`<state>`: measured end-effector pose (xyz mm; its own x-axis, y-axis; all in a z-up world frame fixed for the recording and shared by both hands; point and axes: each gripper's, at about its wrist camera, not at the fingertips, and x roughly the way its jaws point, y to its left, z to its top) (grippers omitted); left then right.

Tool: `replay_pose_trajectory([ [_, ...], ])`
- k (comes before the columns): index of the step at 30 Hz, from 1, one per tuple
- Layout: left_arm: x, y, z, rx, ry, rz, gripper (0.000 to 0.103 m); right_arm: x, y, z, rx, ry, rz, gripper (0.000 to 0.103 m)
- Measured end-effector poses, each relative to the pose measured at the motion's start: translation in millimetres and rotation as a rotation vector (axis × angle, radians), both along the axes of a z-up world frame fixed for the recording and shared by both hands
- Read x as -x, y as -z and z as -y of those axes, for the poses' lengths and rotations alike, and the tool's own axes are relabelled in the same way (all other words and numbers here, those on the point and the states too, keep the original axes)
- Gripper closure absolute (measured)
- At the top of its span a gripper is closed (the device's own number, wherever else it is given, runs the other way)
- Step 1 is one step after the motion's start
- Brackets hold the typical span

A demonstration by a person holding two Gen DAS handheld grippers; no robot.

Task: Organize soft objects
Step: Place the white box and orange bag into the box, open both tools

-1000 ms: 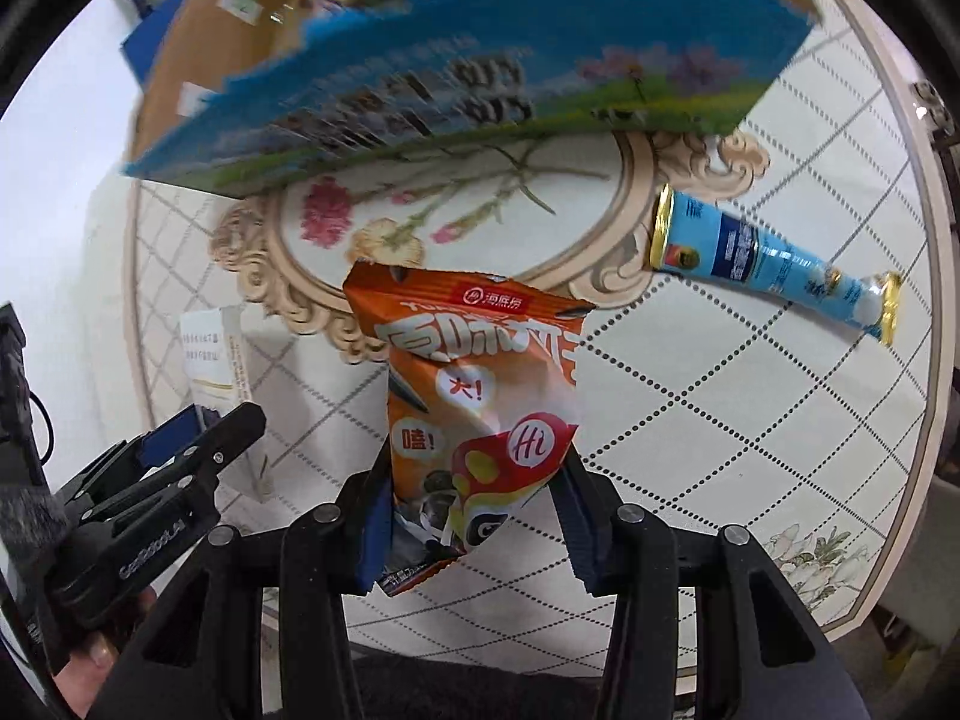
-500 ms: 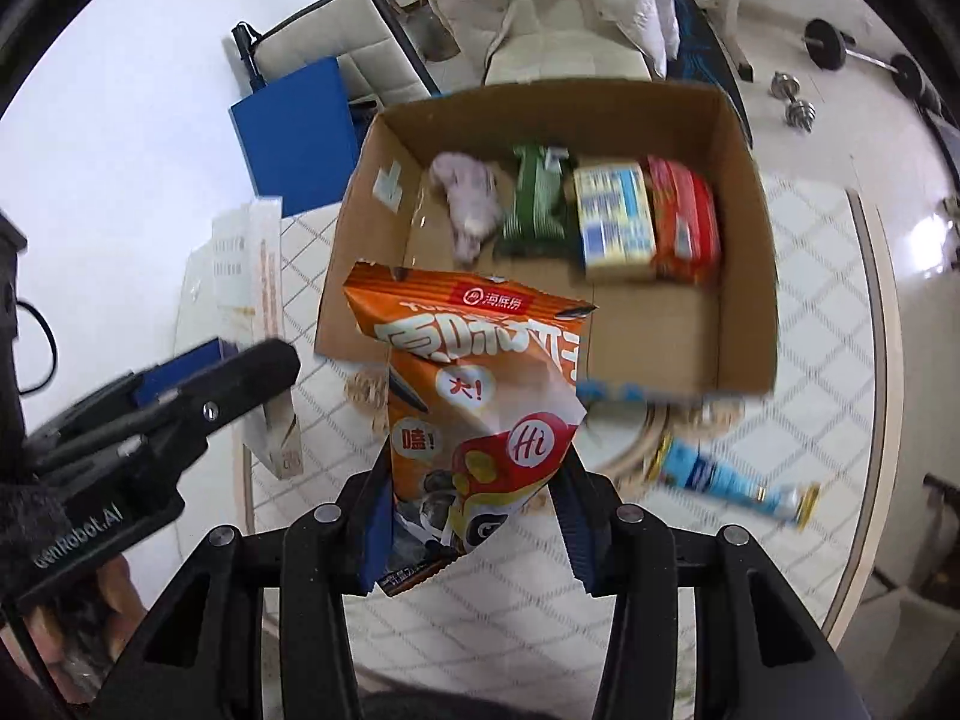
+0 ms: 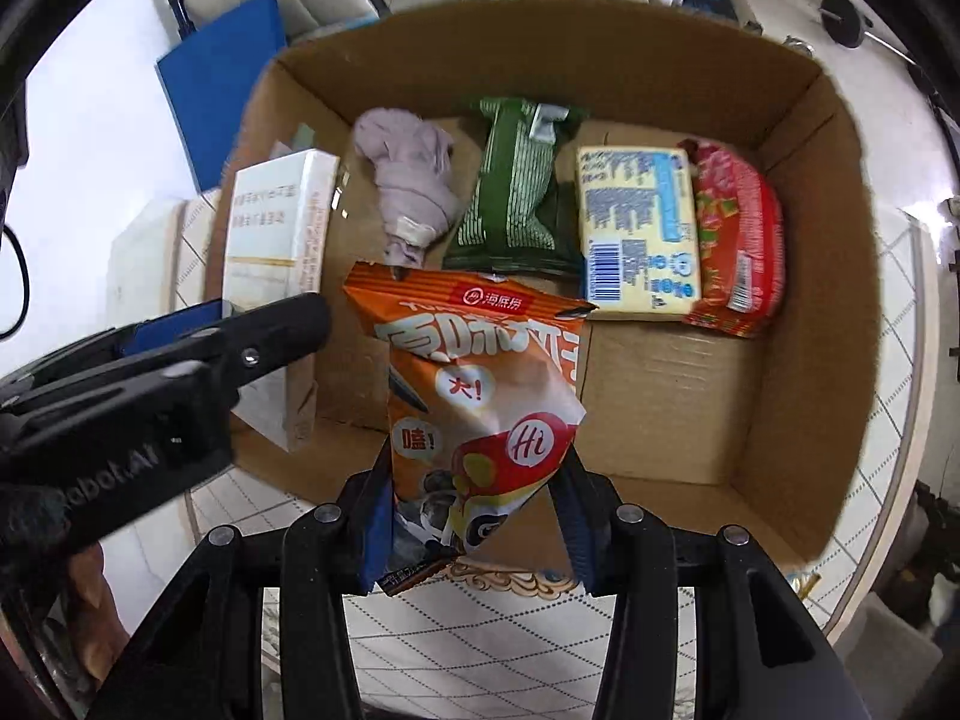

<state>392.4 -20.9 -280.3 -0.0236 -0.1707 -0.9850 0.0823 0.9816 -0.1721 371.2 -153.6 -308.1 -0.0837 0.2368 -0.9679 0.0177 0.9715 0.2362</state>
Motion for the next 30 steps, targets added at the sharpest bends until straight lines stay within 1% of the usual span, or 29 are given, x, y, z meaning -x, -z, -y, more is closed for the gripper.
replay_pose_trajectory([
  [4, -7, 14, -1, -0.026, 0.008, -0.03, 0.048, -8, 17, 2, 0.004, 0.005, -0.029, 0.054],
  [7, -8, 15, -1, -0.046, 0.012, -0.046, 0.048, -11, 25, 4, -0.021, 0.007, -0.058, 0.052],
  [10, -9, 15, -3, -0.055, -0.005, -0.053, 0.048, -12, 26, 7, -0.027, 0.011, -0.056, 0.042],
  [11, -9, 13, -4, -0.05, -0.011, -0.047, 0.047, -11, 24, 9, -0.018, 0.01, -0.047, 0.034],
  [12, -8, 12, -4, -0.052, -0.014, -0.045, 0.044, -11, 22, 9, -0.008, 0.008, -0.041, 0.027],
  [13, -7, 9, -5, -0.05, -0.011, -0.038, 0.04, -10, 21, 10, 0.004, 0.01, -0.035, 0.026],
  [15, -4, 5, -4, -0.065, -0.005, -0.02, 0.037, -10, 17, 13, 0.025, 0.008, -0.028, 0.026],
  [18, 4, -4, -3, -0.076, 0.003, 0.004, 0.035, -7, 12, 17, 0.054, 0.011, -0.021, 0.025],
  [19, 6, -6, -3, -0.077, 0.004, 0.009, 0.031, -6, 11, 18, 0.07, 0.013, -0.021, 0.025],
  [21, 13, -11, -5, -0.071, -0.001, 0.027, 0.027, -1, 7, 21, 0.081, 0.019, -0.017, 0.024],
  [25, 29, -20, -8, -0.061, -0.012, 0.047, 0.027, 15, -7, 24, 0.118, 0.026, -0.005, 0.015],
  [26, 33, -21, -7, -0.061, -0.016, 0.049, 0.027, 18, -9, 25, 0.136, 0.029, -0.003, 0.011],
  [30, 49, -29, -7, -0.079, -0.018, 0.093, 0.027, 32, -21, 32, 0.181, 0.043, 0.031, 0.008],
])
